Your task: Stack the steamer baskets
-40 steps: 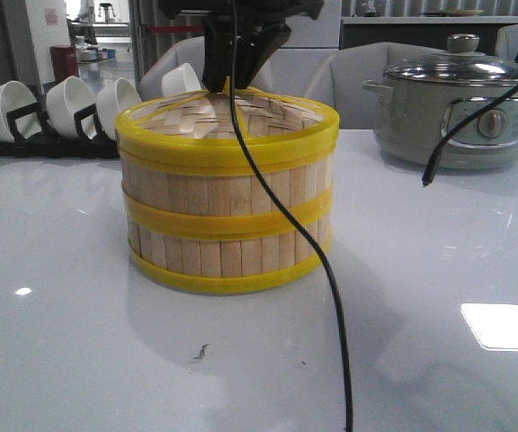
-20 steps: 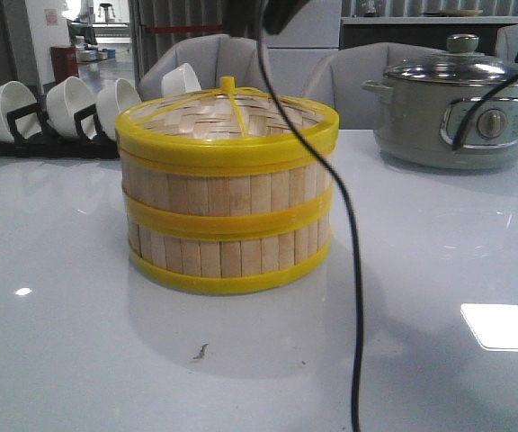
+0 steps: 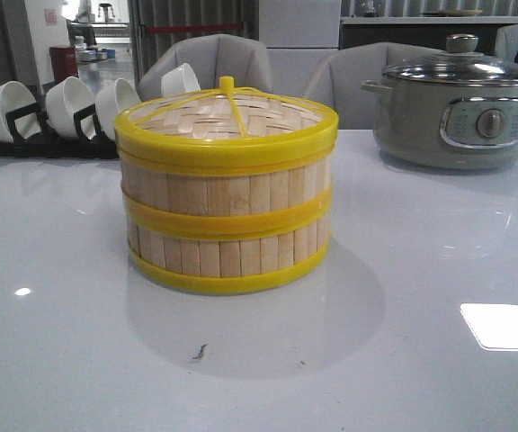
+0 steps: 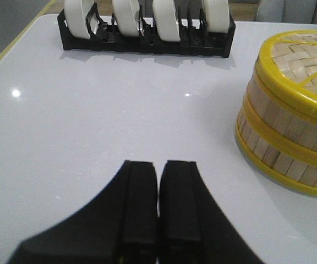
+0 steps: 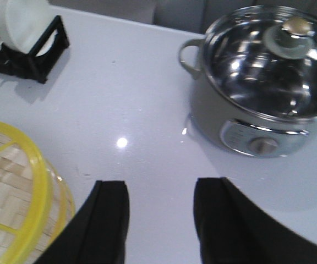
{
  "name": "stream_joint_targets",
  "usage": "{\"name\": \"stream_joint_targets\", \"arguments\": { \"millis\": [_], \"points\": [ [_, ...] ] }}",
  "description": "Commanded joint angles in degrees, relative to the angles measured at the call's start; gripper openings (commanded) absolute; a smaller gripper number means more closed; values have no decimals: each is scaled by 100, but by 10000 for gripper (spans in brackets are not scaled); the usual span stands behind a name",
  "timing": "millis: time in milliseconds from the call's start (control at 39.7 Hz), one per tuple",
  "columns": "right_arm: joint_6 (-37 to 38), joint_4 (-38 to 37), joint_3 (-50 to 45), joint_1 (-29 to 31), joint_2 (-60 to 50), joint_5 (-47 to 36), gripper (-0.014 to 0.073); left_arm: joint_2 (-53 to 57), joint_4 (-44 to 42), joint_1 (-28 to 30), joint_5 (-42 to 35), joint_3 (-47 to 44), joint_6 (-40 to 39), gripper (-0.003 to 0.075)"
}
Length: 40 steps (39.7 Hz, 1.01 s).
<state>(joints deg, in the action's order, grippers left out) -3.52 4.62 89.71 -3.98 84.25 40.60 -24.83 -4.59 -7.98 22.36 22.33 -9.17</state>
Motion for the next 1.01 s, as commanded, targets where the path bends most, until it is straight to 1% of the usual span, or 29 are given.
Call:
{"name": "stream_joint_targets", "arguments": {
  "millis": [0, 50, 176, 277, 428, 755, 881, 982],
  "points": [
    [6, -51, -947, 440, -1073, -1118, 394, -13, 1, -4, -491, 177, -32, 86],
    [6, -51, -1540, 663, -1484, -1360, 394, -13, 1, -4, -491, 177, -32, 86],
    [6, -51, -2653, 1144, -2516, -1736, 394, -13, 1, -4, -491, 177, -32, 86],
    [6, -51, -3523, 1390, -3342, -2087, 394, -13, 1, -4, -491, 177, -32, 86],
    [1, -51, -4572, 1416, -4357, -2525, 394, -13, 1, -4, -491, 177, -32, 86],
    [-4, -51, -6577, 1416, -6089, -2835, 394, -13, 1, -4, -491, 177, -32, 86],
    [-4, -51, -7105, 1416, -6538, -2859, 394, -13, 1, -4, -491, 177, -32, 86],
    [-4, -51, -7344, 1416, -6789, -2887, 394, -13, 1, -4, -491, 177, -32, 86]
  ]
}}
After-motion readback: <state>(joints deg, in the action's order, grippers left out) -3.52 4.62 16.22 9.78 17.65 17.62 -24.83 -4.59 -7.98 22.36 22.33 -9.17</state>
